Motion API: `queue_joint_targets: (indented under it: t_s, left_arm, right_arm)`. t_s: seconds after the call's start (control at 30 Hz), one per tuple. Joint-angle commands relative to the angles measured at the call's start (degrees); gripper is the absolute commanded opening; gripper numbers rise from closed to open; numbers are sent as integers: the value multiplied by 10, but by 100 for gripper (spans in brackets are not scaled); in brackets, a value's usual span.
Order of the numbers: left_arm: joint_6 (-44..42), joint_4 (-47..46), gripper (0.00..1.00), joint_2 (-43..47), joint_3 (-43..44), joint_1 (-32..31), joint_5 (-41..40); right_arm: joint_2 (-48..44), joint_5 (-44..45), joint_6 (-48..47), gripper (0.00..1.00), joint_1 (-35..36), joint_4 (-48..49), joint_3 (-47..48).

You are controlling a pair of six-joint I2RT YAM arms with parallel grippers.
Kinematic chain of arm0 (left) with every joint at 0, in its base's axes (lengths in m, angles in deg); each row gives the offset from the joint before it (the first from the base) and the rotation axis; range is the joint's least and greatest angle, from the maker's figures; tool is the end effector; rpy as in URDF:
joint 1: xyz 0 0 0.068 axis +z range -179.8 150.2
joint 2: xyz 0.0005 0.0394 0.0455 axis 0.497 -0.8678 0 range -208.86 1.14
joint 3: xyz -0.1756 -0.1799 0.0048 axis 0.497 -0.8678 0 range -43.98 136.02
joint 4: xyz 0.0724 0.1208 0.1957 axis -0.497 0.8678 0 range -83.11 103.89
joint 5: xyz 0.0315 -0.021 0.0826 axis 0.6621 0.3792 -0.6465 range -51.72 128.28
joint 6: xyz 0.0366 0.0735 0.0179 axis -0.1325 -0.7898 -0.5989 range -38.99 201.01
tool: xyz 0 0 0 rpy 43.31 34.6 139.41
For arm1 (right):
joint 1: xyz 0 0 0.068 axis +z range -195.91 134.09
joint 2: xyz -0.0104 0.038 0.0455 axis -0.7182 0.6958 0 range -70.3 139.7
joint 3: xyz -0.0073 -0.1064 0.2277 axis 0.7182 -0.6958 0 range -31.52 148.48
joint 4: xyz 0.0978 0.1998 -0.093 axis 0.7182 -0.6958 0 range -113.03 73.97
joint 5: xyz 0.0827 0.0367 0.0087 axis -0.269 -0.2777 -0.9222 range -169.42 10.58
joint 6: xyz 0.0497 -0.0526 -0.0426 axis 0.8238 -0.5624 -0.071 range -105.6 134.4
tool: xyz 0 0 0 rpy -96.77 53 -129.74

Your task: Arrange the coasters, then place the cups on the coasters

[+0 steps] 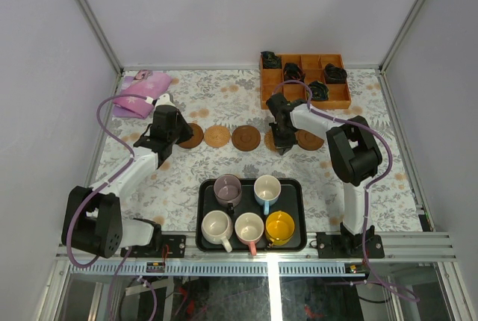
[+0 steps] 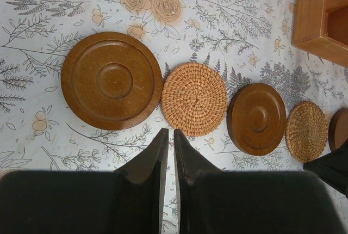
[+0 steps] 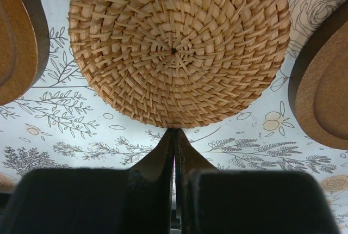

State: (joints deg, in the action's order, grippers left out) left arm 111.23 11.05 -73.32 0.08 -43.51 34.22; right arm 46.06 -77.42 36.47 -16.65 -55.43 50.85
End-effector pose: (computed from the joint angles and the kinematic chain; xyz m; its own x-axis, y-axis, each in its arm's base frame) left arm 0.2921 -0.0658 0.2016 -0.5667 -0.3786 -0.7318 -0.1221 0.9170 -0.3798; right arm 0.3399 0.1875 0.1138 -0.9550 -0.1048 -0.2775 -0.1306 0.9885 0.0763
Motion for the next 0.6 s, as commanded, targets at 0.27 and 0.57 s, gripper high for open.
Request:
queue_joint_targets:
  t_s: [0.27, 0.57]
  left_arm:
    - [1, -16, 8, -5, 10, 4, 3]
    - [4, -21, 8, -3, 3, 5, 3]
  right_arm:
    - [10, 26, 8, 0, 4, 4, 25]
    - [11, 31, 10, 0, 4, 6, 28]
